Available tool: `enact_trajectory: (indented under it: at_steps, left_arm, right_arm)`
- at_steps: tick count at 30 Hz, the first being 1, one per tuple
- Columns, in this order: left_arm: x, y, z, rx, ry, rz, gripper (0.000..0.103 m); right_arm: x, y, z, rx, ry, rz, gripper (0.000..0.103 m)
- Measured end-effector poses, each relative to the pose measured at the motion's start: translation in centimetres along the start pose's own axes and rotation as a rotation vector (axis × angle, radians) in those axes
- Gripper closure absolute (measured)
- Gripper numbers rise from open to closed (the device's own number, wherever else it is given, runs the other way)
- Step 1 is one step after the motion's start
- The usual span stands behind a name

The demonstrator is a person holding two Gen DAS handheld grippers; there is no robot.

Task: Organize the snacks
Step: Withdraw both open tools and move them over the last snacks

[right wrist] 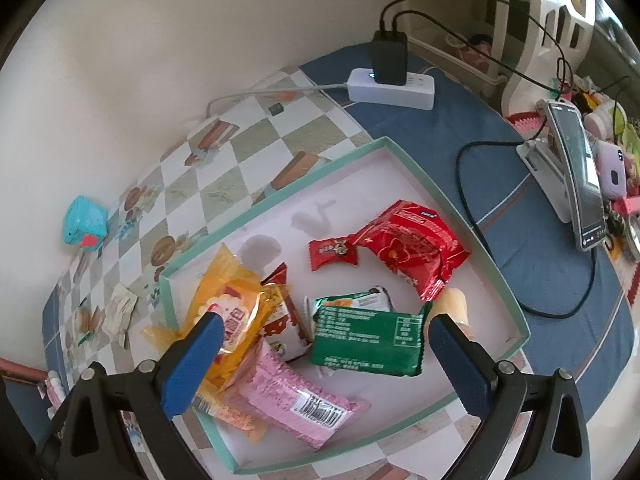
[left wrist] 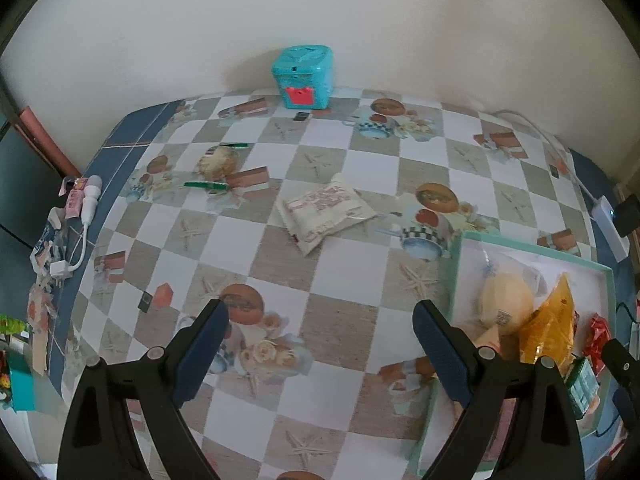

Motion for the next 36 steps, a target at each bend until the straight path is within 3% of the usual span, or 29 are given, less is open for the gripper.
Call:
enact_trajectory:
  at_steps: [14,26,36]
  left_arm:
    - [-0.8,5.7,-0.3,-0.005,-0.009,-0.091,0.009]
    - [-0.4,15.4,0.0,-0.093,-0.009,-0.258,0.009]
    - [0.4,21.9,0.1,-0.117,-0.005,-0.373,0.009]
  right_arm:
    - [1.7,4.6,-0.7,-0.006,-0.005,-0.076,0.000]
    - [3.9,9.8,-1.6,-0.010,-0.032,-0.182,0.000]
    - [6.2,15.1,-2.0,-0.037,-0.053,-0.296,0.000]
Point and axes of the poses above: each gripper's, at about its wrist camera, not at the fingertips, and z roughly the way its jaws point, y to its left, x to its underside, the point moved 9 cm from there along z, roughly the way its jaws point, and after that the axes turned 6 degrees about y, right-handed, at the moved point
